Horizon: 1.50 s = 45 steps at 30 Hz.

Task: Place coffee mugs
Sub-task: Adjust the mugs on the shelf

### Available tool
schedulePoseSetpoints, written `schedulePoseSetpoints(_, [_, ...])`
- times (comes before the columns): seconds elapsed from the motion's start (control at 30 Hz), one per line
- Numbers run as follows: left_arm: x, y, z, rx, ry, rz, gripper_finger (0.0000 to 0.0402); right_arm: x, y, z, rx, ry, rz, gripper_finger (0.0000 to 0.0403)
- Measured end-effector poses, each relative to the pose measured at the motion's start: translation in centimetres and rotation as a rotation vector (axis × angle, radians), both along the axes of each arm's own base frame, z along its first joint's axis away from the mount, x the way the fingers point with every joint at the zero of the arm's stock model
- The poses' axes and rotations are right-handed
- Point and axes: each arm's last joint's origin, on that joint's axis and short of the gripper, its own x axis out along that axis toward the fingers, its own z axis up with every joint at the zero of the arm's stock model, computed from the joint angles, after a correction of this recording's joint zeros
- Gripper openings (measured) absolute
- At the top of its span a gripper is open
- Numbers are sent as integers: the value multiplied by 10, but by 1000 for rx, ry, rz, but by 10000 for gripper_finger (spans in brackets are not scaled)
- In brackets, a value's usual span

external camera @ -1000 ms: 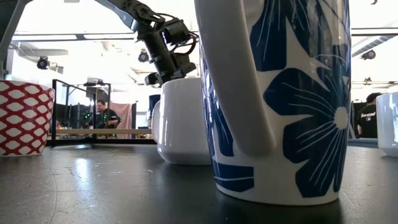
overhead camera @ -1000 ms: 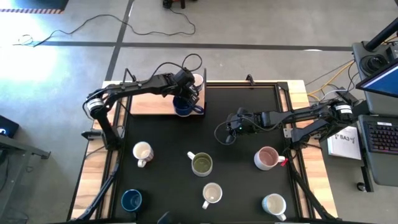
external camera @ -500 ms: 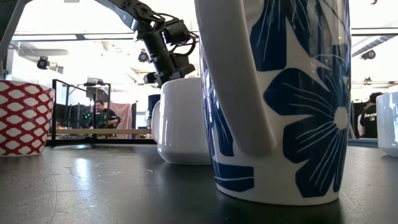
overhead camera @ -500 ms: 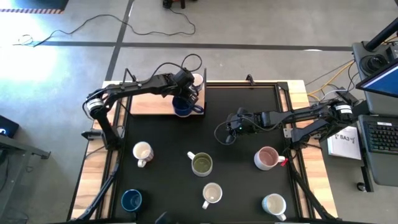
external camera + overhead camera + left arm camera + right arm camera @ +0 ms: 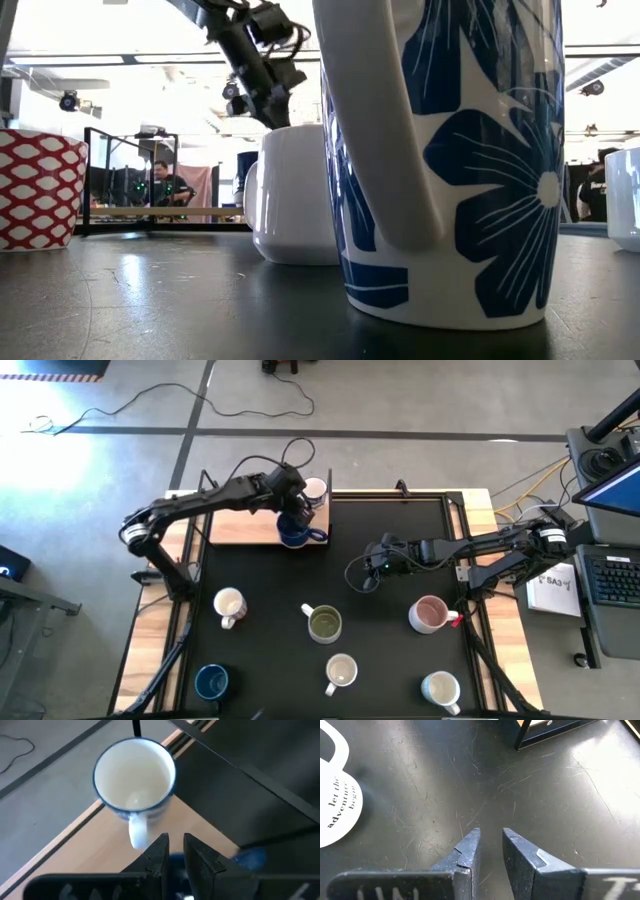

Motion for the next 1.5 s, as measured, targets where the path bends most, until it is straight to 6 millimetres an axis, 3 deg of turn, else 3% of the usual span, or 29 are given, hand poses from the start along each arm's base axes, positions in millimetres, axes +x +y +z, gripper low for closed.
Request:
schedulePoseSetpoints(0.3, [-1,-42,-4,-74,115,-88,40,0,0,0,-1,-1,1,68])
schedulePoseSetpoints(0.43, [-3,-52,-7,-83,185,-152,40,0,0,0,-1,0,1,68])
schedulePoseSetpoints(0.63, [-7,-56,-8,-145,216,-219,48,0,0,0,-1,3,2,68])
schedulePoseSetpoints(1.03, [-7,-59,-14,-112,281,-311,118,0,0,0,-2,3,3,68])
schedulePoseSetpoints(1.5, [-2,-57,-18,-45,307,-338,111,0,0,0,-2,3,2,68])
